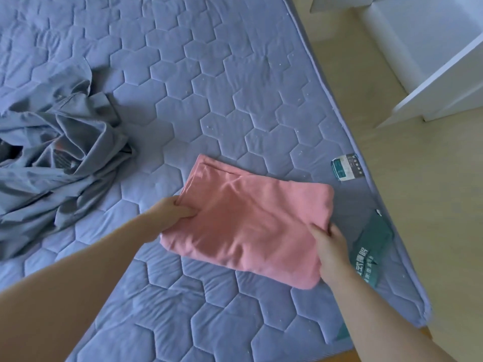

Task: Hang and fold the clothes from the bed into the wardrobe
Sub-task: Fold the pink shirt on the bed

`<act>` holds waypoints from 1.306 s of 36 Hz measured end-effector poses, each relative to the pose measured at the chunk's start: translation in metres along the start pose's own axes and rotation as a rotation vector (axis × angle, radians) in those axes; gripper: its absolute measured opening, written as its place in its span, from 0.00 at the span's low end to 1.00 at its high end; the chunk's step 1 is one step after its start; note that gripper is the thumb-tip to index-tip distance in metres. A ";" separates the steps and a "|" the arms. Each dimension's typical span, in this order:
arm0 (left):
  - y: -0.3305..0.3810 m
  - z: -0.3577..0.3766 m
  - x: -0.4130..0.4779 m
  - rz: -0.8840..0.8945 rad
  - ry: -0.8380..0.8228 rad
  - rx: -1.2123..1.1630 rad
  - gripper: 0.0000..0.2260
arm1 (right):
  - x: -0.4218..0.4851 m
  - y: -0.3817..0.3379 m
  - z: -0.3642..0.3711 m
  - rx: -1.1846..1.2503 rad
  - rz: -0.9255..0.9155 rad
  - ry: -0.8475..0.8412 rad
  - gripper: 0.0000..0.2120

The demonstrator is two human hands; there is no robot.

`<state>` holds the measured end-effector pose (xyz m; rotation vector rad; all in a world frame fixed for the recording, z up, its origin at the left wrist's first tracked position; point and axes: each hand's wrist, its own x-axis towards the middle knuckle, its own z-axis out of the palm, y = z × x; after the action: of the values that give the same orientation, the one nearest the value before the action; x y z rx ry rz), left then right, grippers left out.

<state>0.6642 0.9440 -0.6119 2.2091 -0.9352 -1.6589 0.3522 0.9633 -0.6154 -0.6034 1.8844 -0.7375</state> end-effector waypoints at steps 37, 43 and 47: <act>0.007 0.030 -0.095 0.133 -0.189 0.272 0.09 | -0.108 0.048 -0.067 0.019 0.291 0.008 0.26; 0.029 0.045 -0.138 0.215 -0.201 0.295 0.04 | -0.153 0.044 -0.106 0.131 0.278 0.071 0.22; 0.051 0.070 -0.169 0.299 -0.231 0.313 0.04 | -0.179 0.043 -0.145 0.198 0.255 0.167 0.20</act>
<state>0.5553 1.0201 -0.4767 1.9481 -1.5962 -1.7424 0.2858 1.1484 -0.4883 -0.1764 1.9650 -0.8123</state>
